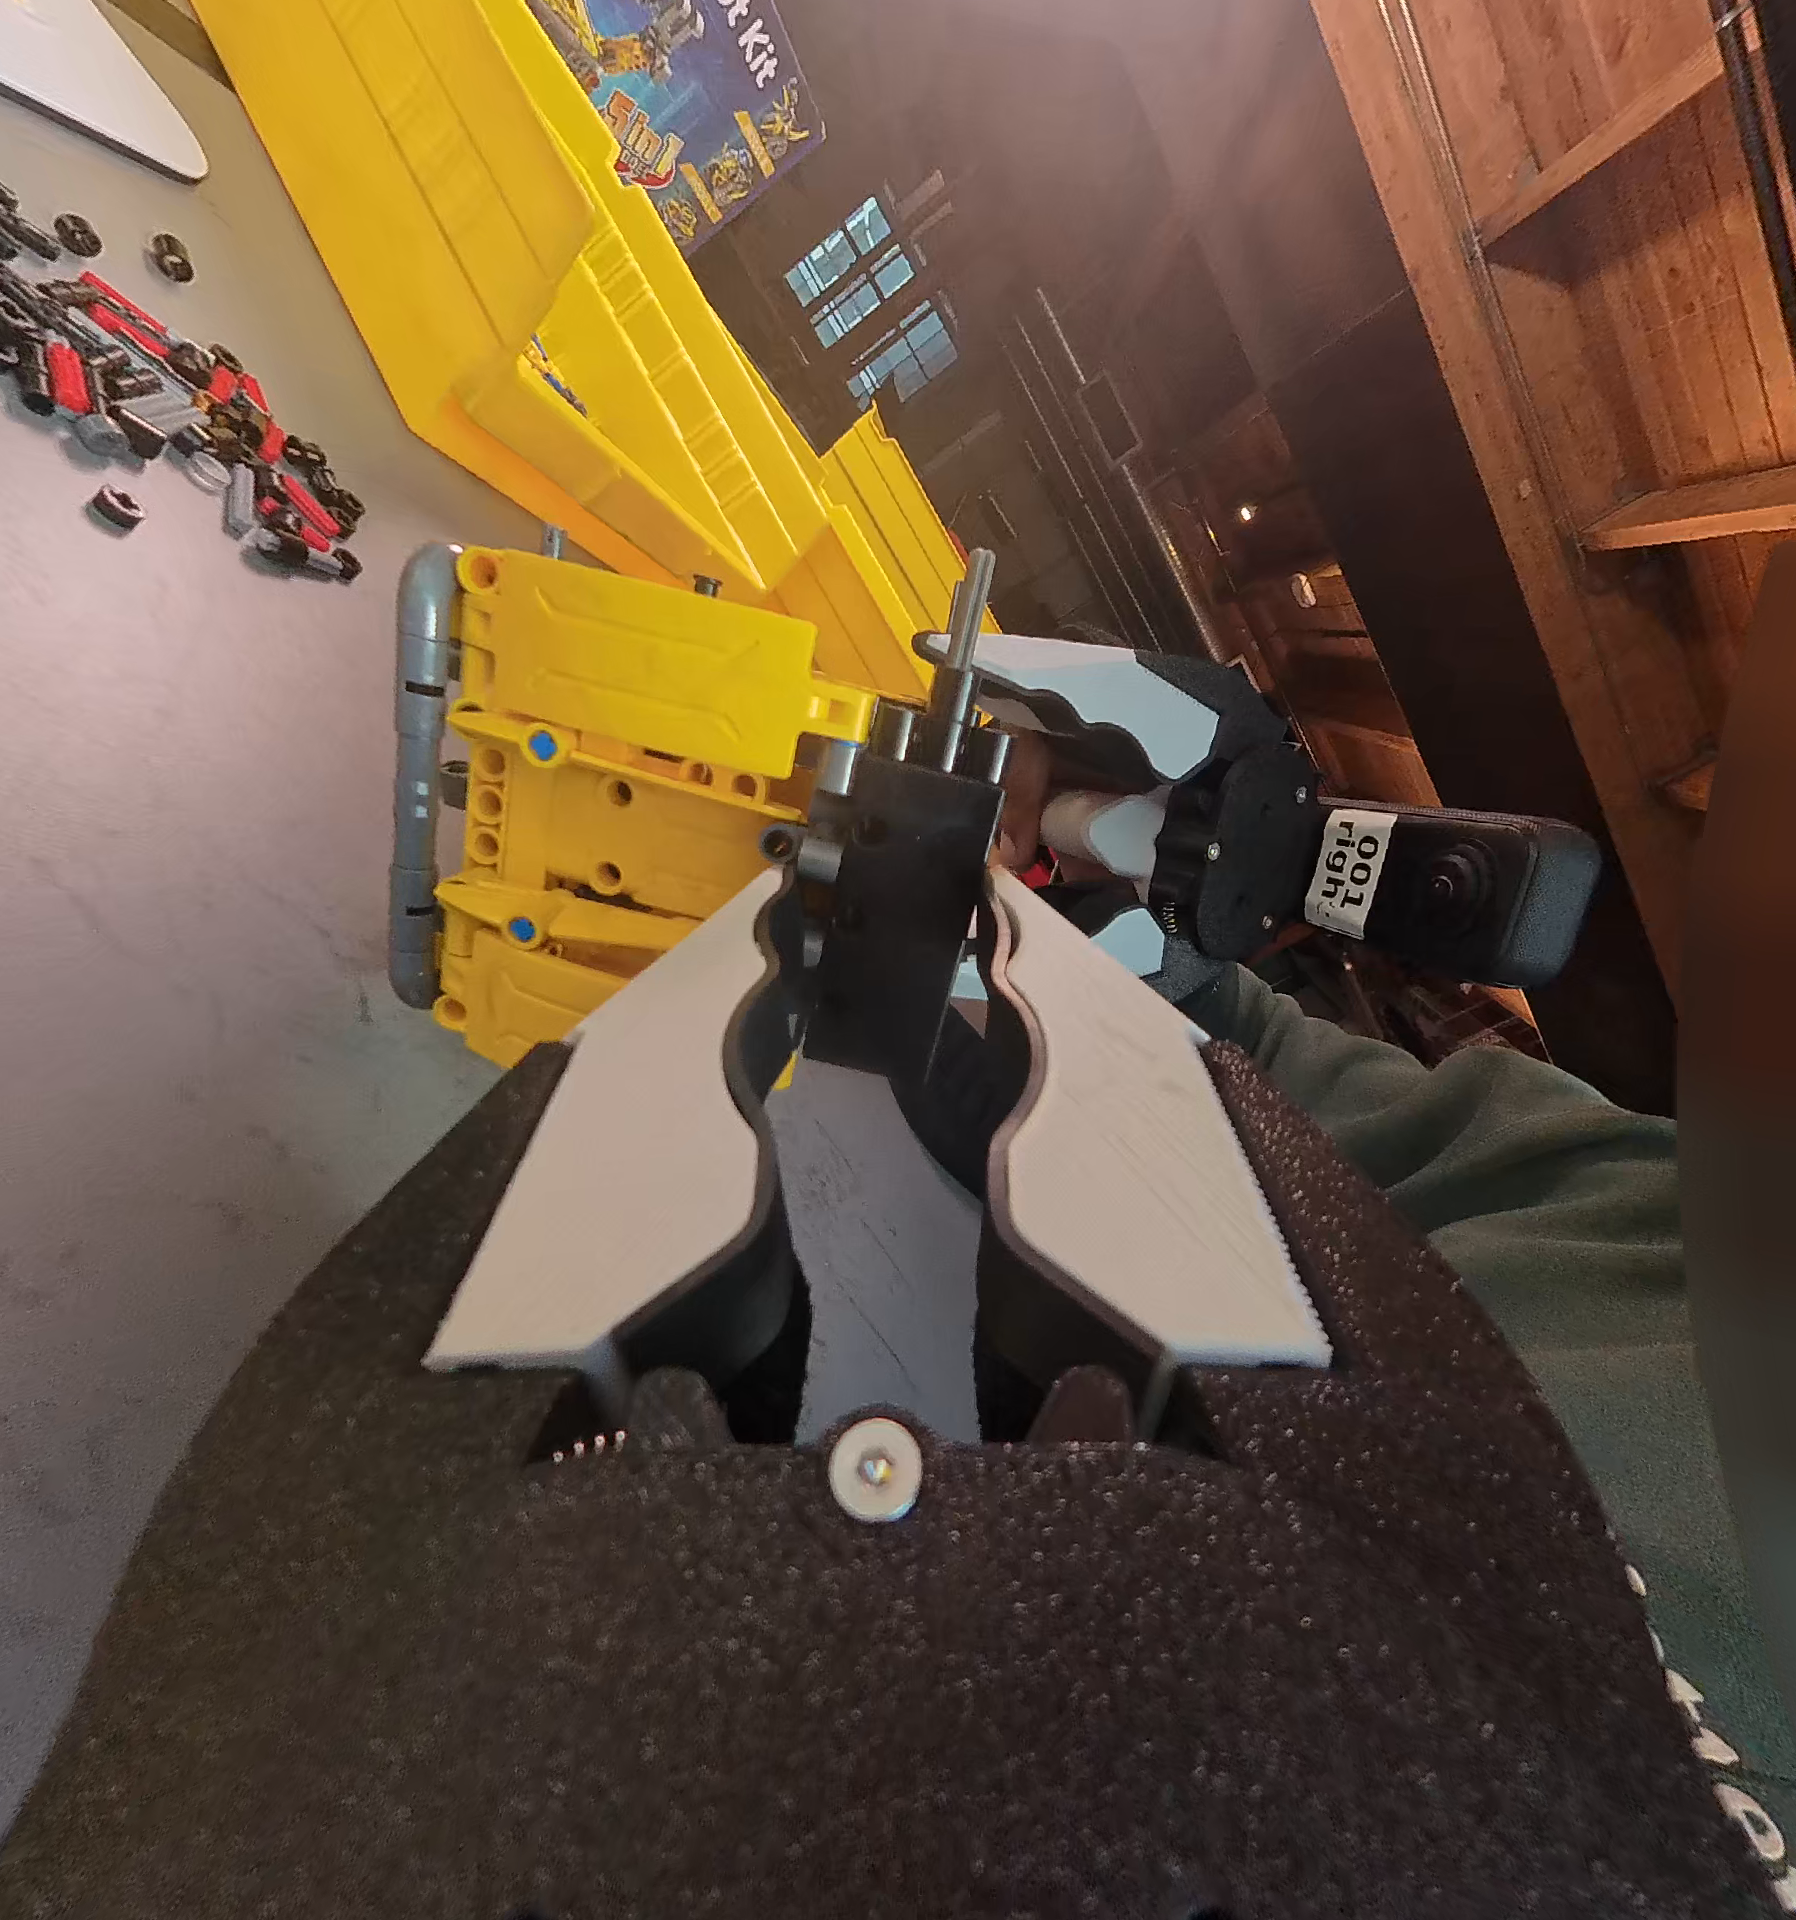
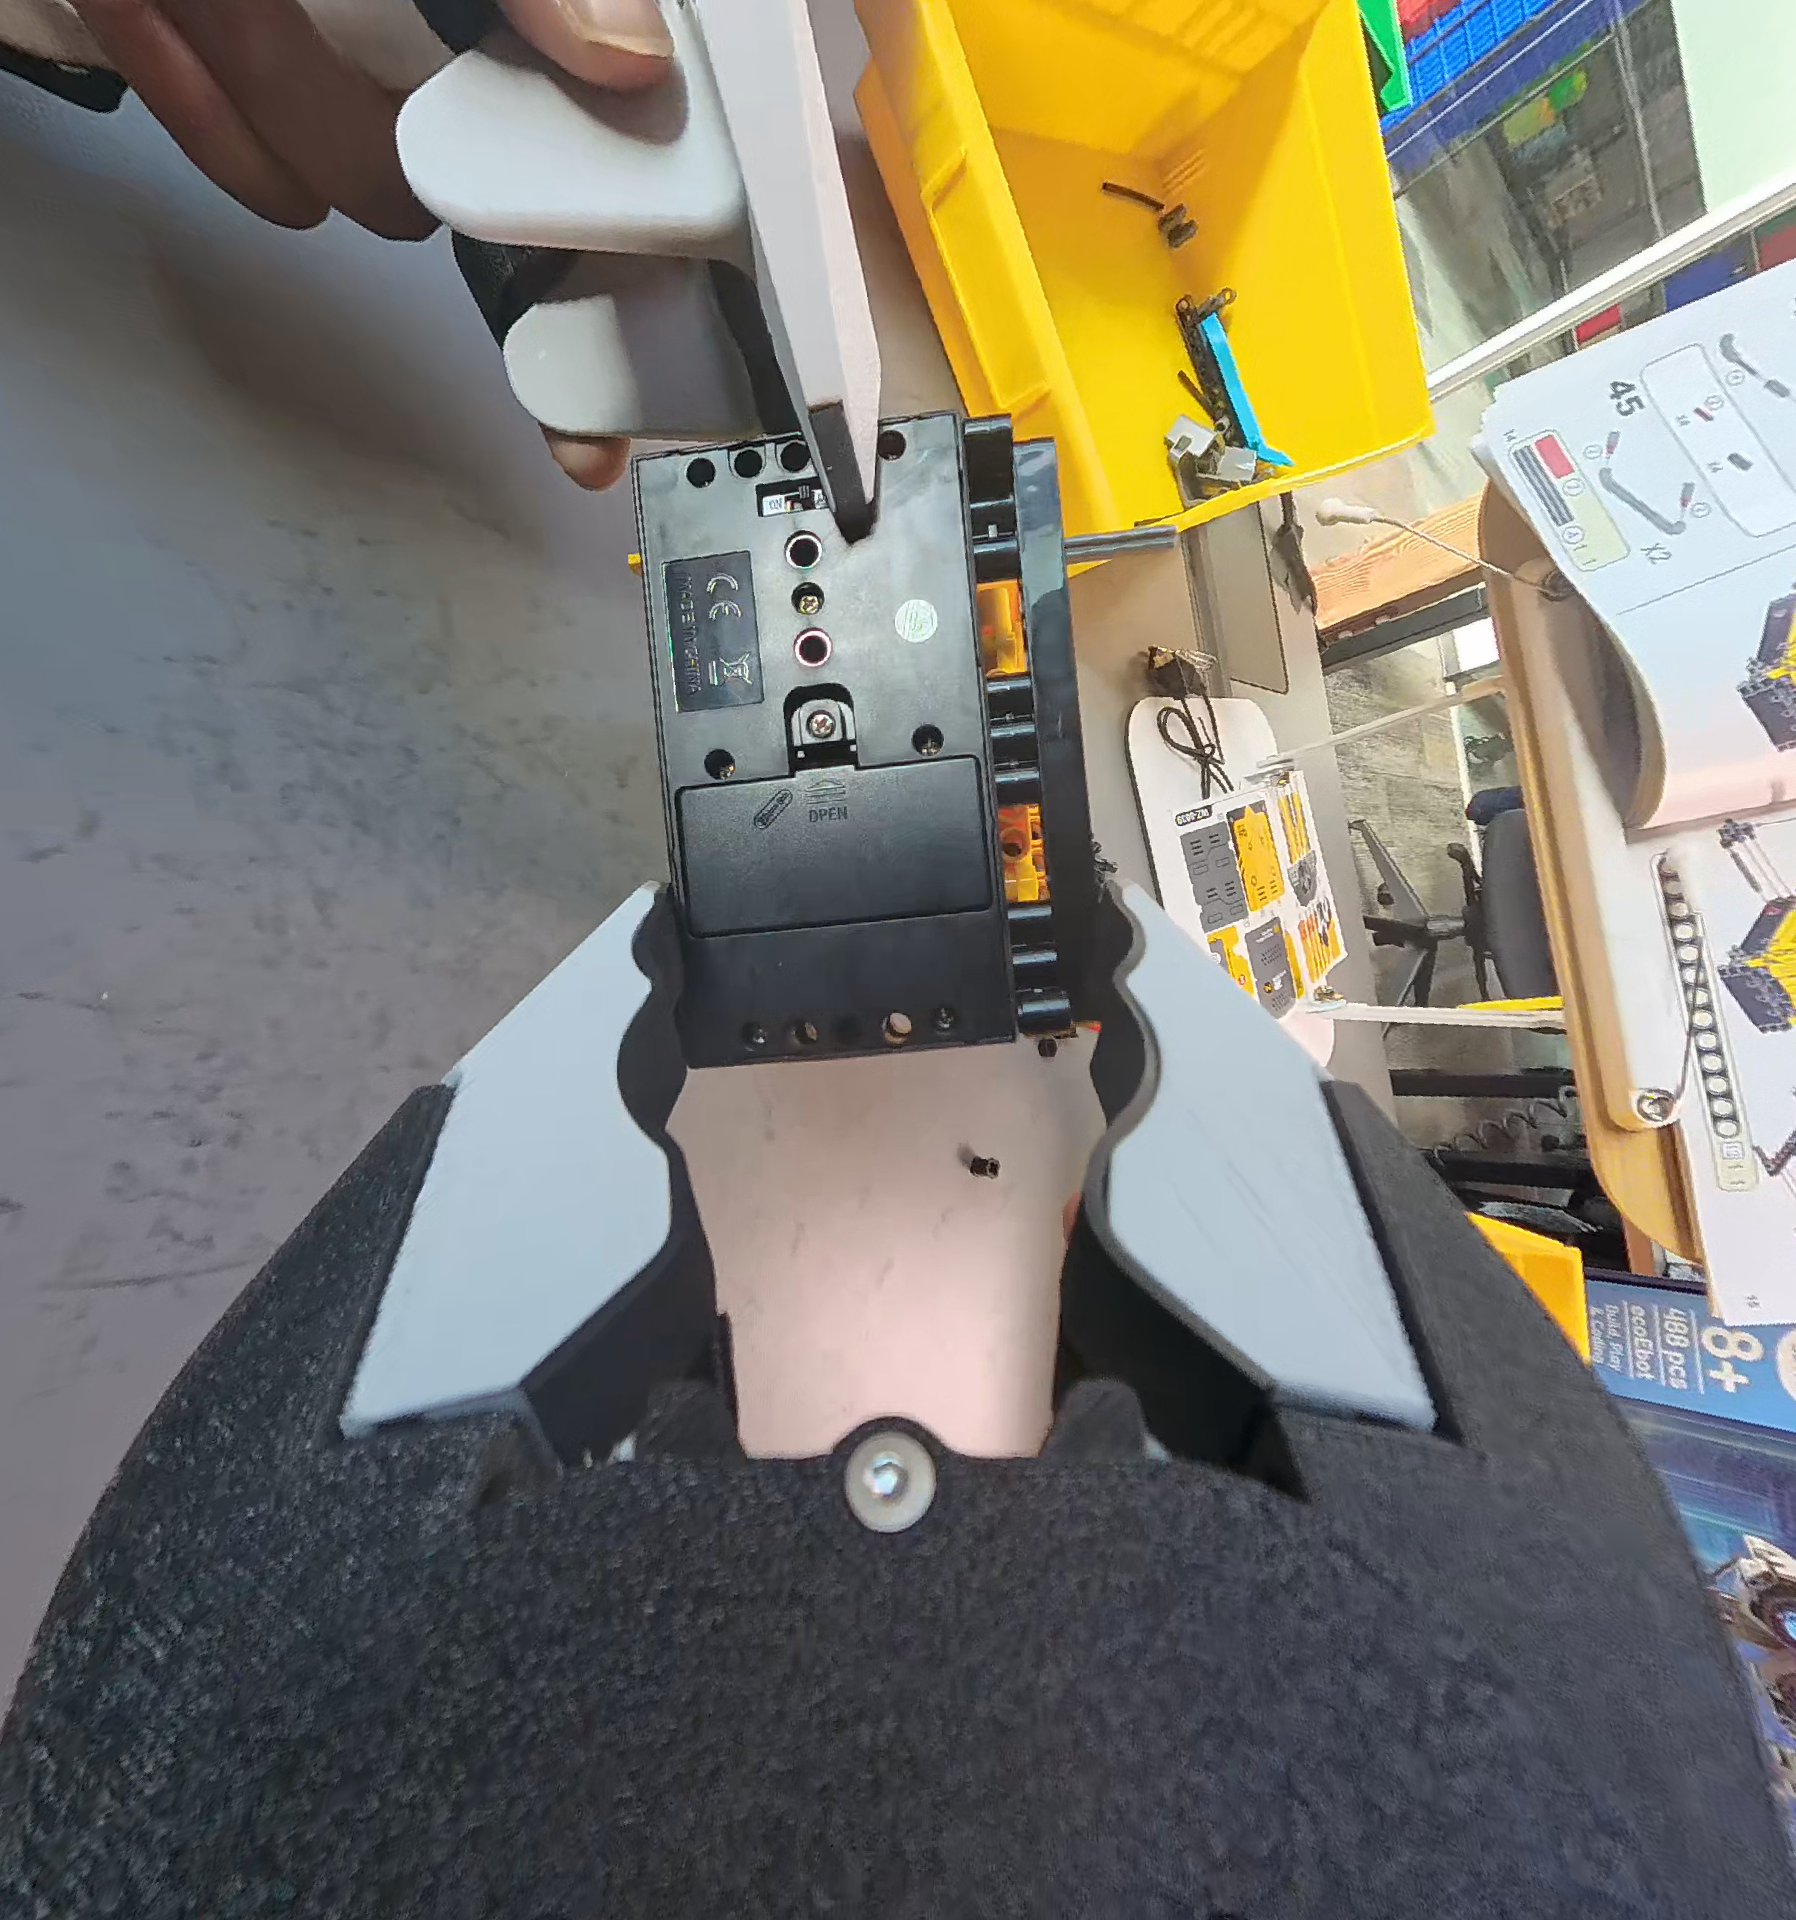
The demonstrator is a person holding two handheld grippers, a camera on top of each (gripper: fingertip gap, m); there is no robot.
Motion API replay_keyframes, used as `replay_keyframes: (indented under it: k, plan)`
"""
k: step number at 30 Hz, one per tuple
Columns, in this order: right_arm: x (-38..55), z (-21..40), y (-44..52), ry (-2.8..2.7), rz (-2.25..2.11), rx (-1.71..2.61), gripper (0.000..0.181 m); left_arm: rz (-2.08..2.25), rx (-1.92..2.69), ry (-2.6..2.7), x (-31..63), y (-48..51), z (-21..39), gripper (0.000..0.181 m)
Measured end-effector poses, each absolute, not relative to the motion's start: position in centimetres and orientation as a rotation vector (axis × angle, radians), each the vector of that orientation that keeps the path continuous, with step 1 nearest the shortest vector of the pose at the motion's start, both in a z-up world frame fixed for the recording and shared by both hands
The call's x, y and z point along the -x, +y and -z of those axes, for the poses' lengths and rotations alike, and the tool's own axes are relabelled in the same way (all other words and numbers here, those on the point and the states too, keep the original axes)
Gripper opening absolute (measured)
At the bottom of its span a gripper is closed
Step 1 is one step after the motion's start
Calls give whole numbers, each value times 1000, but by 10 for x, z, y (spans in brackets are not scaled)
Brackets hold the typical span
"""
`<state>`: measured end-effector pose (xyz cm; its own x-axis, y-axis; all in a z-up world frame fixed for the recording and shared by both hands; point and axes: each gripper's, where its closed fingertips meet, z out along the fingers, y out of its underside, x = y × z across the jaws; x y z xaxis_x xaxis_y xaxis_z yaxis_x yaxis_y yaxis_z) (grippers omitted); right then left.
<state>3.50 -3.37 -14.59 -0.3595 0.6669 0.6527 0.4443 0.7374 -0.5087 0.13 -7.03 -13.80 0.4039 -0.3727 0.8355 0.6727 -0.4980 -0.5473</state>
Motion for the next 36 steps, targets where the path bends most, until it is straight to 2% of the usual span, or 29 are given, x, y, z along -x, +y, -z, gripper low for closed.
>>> replay_keyframes:
  k: [6, 11, 18, 26, 28, 31, 36]
  plan:
    - [-32, 135, -45, -2030, -356, 823, 85, 1287, 1649, -267, 1, -71, 138, 32]
    - [-21, 145, -50, -2115, -229, 778, 93, 1274, 1660, -245, -3, -72, 137, 32]
    - [-13, 152, -46, -2112, -122, 722, 83, 1287, 1654, -256, -2, -74, 138, 31]
    - [-21, 150, -42, -2028, -177, 721, 87, 1227, 1687, -202, -7, -74, 138, 32]
    - [-28, 151, -35, -2008, -157, 754, 92, 1231, 1683, -211, -6, -75, 137, 32]
    - [-32, 150, -34, -1981, -190, 780, 84, 1237, 1687, -203, -7, -74, 137, 32]
    - [-30, 150, -36, -1973, -197, 770, 82, 1249, 1684, -208, -6, -74, 137, 32]
